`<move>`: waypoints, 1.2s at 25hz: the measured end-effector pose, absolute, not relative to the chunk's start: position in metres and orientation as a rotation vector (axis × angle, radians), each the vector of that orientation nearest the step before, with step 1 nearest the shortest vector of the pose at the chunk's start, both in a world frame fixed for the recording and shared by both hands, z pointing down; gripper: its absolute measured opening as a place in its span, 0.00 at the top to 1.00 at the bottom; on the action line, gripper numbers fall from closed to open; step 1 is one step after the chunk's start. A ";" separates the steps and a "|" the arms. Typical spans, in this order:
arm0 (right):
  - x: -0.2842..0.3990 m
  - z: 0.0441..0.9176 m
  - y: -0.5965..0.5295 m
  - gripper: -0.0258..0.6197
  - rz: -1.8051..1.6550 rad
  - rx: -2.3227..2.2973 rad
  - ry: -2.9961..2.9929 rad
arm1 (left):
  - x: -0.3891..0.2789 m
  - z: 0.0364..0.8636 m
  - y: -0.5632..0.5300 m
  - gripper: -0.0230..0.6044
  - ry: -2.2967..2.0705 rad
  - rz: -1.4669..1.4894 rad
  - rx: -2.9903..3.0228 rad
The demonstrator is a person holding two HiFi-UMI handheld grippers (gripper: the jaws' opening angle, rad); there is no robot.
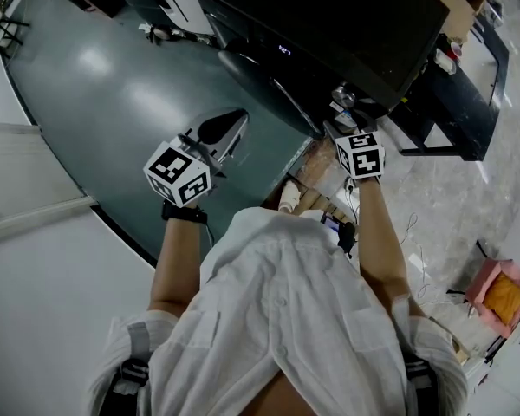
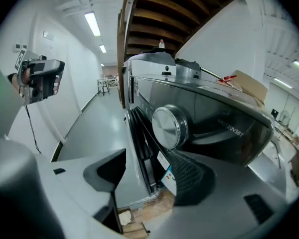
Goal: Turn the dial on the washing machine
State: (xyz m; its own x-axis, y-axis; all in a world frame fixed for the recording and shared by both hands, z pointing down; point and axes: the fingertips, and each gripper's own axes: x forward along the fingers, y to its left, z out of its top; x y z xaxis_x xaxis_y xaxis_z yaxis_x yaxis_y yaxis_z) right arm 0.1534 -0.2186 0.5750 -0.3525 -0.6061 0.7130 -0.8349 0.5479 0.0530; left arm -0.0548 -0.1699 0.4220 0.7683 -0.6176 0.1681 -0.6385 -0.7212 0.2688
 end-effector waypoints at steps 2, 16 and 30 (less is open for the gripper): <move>0.155 0.574 -0.216 0.52 0.430 1.174 -2.089 | -0.056 0.421 -0.170 0.94 -0.971 0.093 2.656; 0.196 0.444 -0.155 0.84 0.307 1.410 -2.337 | -0.076 0.391 -0.162 0.94 -1.045 0.050 2.702; 0.207 0.386 -0.139 0.96 0.146 1.512 -2.306 | -0.099 0.357 -0.146 0.94 -1.120 0.010 2.751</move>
State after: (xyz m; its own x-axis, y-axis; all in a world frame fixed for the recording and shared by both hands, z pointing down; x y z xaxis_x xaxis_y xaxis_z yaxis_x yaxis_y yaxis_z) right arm 0.2068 -0.1390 0.3862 -0.3501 -0.8623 0.3659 -0.9015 0.4162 0.1182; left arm -0.0987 -0.1456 0.3575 0.7177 -0.6928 0.0705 -0.6940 -0.7030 0.1555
